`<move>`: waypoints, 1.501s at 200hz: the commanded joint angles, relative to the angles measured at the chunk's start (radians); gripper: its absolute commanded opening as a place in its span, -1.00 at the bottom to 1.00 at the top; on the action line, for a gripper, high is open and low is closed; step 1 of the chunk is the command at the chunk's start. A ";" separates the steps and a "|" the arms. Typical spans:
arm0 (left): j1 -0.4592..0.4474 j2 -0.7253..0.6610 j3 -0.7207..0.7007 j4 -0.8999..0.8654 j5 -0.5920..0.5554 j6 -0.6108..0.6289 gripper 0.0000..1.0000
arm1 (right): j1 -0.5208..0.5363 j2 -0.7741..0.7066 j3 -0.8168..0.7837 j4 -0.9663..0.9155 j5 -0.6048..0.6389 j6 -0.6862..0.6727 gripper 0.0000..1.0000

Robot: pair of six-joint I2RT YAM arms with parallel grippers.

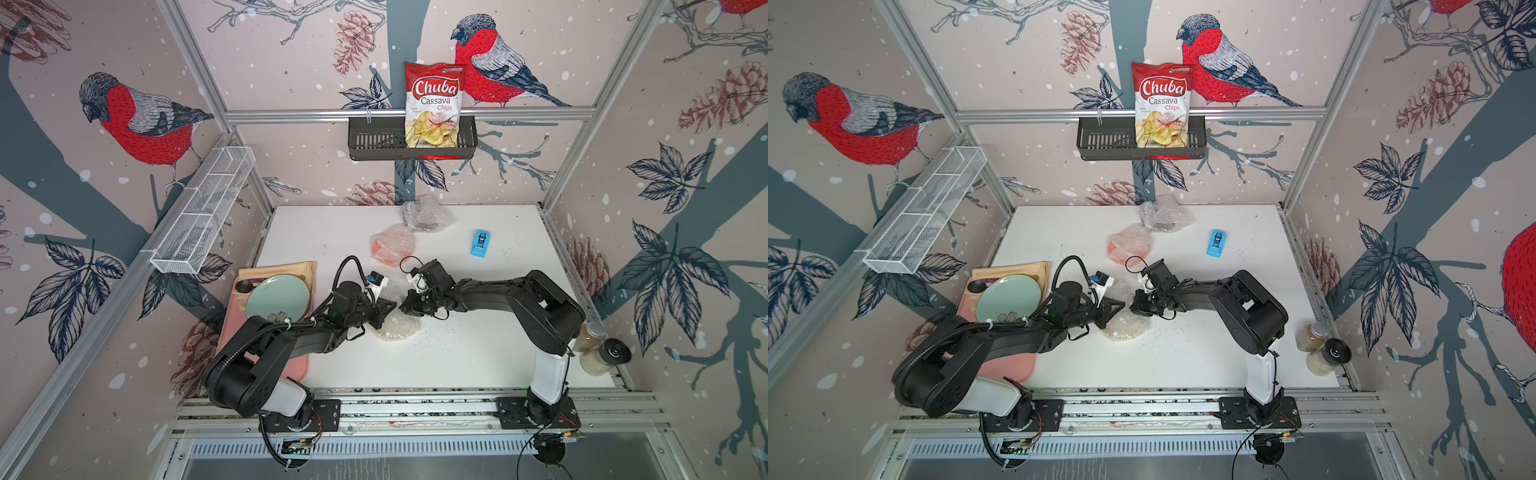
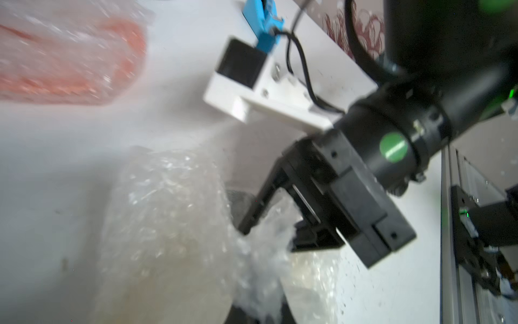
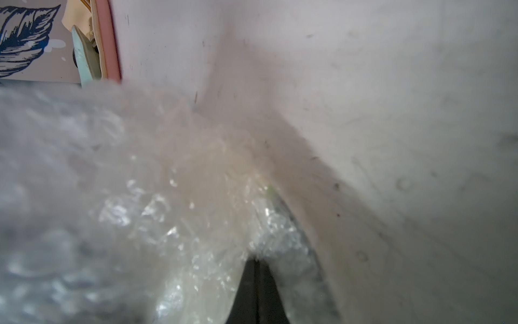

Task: Wrap dinner plates in bubble wrap
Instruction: Wrap the plate in the bubble wrap.

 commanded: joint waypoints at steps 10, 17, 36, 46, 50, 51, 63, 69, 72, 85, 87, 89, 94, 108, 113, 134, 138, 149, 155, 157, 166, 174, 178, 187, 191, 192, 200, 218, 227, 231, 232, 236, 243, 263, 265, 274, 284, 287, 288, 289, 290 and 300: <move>-0.097 0.073 -0.010 0.153 -0.002 0.056 -0.77 | 0.009 0.030 -0.012 -0.203 0.123 0.035 -1.00; -0.107 0.097 0.001 0.149 -0.018 0.052 -0.75 | 0.012 0.031 -0.010 -0.202 0.123 0.036 -1.00; -0.108 0.137 0.031 0.142 -0.041 0.029 -0.73 | 0.013 0.037 -0.006 -0.203 0.119 0.037 -1.00; -0.106 0.132 0.031 0.148 -0.079 0.007 -1.00 | 0.015 0.039 -0.007 -0.202 0.119 0.036 -1.00; -0.102 0.126 0.031 0.143 -0.090 -0.004 -1.00 | 0.013 0.036 -0.007 -0.201 0.118 0.037 -1.00; -0.099 0.124 0.031 0.142 -0.092 -0.005 -1.00 | 0.014 0.036 -0.008 -0.200 0.118 0.037 -1.00; -0.070 0.095 0.029 0.120 -0.098 -0.028 -1.00 | 0.013 0.033 -0.012 -0.200 0.121 0.040 -1.00; -0.051 0.078 0.025 0.111 -0.092 -0.045 -1.00 | 0.013 0.030 -0.013 -0.199 0.123 0.040 -1.00; -0.040 0.068 0.022 0.106 -0.085 -0.054 -1.00 | 0.013 0.029 -0.014 -0.199 0.123 0.039 -1.00; -0.008 0.018 0.002 0.092 -0.040 -0.085 -1.00 | 0.010 0.026 -0.016 -0.200 0.125 0.039 -1.00; -0.006 0.012 -0.001 0.089 -0.036 -0.089 -1.00 | 0.010 0.026 -0.018 -0.199 0.126 0.039 -1.00; -0.005 0.002 -0.005 0.087 -0.035 -0.091 -1.00 | 0.010 0.025 -0.018 -0.198 0.126 0.039 -1.00; -0.003 -0.020 -0.018 0.082 -0.044 -0.100 -0.72 | 0.010 0.025 -0.019 -0.196 0.124 0.041 -1.00; -0.003 -0.084 -0.075 0.095 -0.098 -0.138 -0.06 | 0.009 0.029 -0.021 -0.191 0.120 0.040 -1.00; -0.004 -0.102 -0.098 0.103 -0.123 -0.149 0.10 | 0.007 0.030 -0.020 -0.192 0.118 0.039 -1.00; -0.001 -0.149 -0.142 0.074 -0.231 -0.174 0.61 | 0.008 0.030 -0.018 -0.189 0.113 0.035 -1.00; -0.002 -0.153 -0.139 0.056 -0.252 -0.171 0.68 | 0.008 0.030 -0.019 -0.190 0.112 0.034 -1.00; 0.000 -0.166 -0.129 0.006 -0.330 -0.176 0.95 | 0.008 0.030 -0.020 -0.187 0.110 0.033 -1.00; 0.005 -0.173 -0.129 -0.002 -0.370 -0.187 0.97 | 0.008 0.030 -0.020 -0.185 0.108 0.033 -1.00; 0.007 -0.175 -0.129 -0.005 -0.382 -0.190 0.97 | 0.008 0.031 -0.021 -0.185 0.107 0.033 -1.00; 0.017 -0.179 -0.125 -0.016 -0.405 -0.201 0.98 | 0.008 0.032 -0.021 -0.183 0.104 0.033 -1.00; 0.023 -0.175 -0.117 -0.020 -0.404 -0.200 0.98 | 0.008 0.030 -0.021 -0.181 0.104 0.032 -1.00; 0.024 -0.169 -0.108 -0.023 -0.395 -0.195 0.97 | 0.007 0.031 -0.021 -0.180 0.103 0.032 -1.00; 0.024 -0.146 -0.082 -0.029 -0.358 -0.179 0.97 | 0.008 0.029 -0.020 -0.180 0.102 0.032 -1.00; 0.024 -0.132 -0.067 -0.035 -0.346 -0.173 0.97 | 0.008 0.030 -0.021 -0.179 0.101 0.030 -1.00; 0.024 -0.128 -0.063 -0.037 -0.343 -0.172 0.97 | 0.008 0.030 -0.020 -0.179 0.101 0.030 -1.00; 0.025 -0.100 -0.029 -0.058 -0.335 -0.164 0.97 | 0.008 0.029 -0.020 -0.178 0.099 0.030 -1.00; 0.031 -0.051 0.023 -0.094 -0.416 -0.173 0.97 | 0.008 0.028 -0.024 -0.175 0.098 0.030 -1.00; 0.053 -0.043 0.023 -0.075 -0.431 -0.194 0.97 | 0.008 0.025 -0.027 -0.172 0.098 0.030 -1.00; 0.067 -0.043 0.019 -0.061 -0.438 -0.212 0.95 | 0.008 0.024 -0.028 -0.170 0.098 0.032 -1.00; 0.070 -0.044 0.018 -0.055 -0.438 -0.216 0.95 | 0.008 0.023 -0.028 -0.170 0.098 0.032 -1.00; 0.087 -0.045 0.009 -0.035 -0.426 -0.232 0.95 | 0.007 0.021 -0.031 -0.169 0.098 0.033 -1.00; 0.118 -0.047 -0.015 0.021 -0.381 -0.258 0.92 | 0.008 0.016 -0.033 -0.167 0.102 0.032 -1.00; 0.194 -0.034 -0.052 0.152 -0.233 -0.316 0.74 | 0.007 0.007 -0.036 -0.167 0.108 0.032 -1.00; 0.197 -0.032 -0.052 0.157 -0.221 -0.318 0.72 | 0.007 0.008 -0.036 -0.168 0.108 0.032 -1.00; 0.203 -0.022 -0.048 0.186 -0.158 -0.314 0.63 | 0.007 0.007 -0.036 -0.167 0.108 0.030 -1.00; 0.204 -0.010 -0.039 0.208 -0.099 -0.305 0.55 | 0.007 0.009 -0.035 -0.167 0.106 0.030 -1.00; 0.204 -0.007 -0.037 0.211 -0.089 -0.302 0.54 | 0.007 0.009 -0.034 -0.166 0.106 0.030 -1.00; 0.205 -0.005 -0.036 0.212 -0.086 -0.301 0.53 | 0.007 0.010 -0.034 -0.167 0.107 0.030 -1.00; 0.205 -0.005 -0.035 0.212 -0.083 -0.300 0.53 | 0.007 0.010 -0.035 -0.167 0.107 0.030 -1.00; 0.205 -0.004 -0.034 0.212 -0.081 -0.299 0.52 | 0.006 0.010 -0.035 -0.166 0.107 0.030 -1.00; 0.217 0.002 -0.037 0.219 -0.077 -0.294 0.50 | 0.007 0.009 -0.036 -0.166 0.107 0.030 -1.00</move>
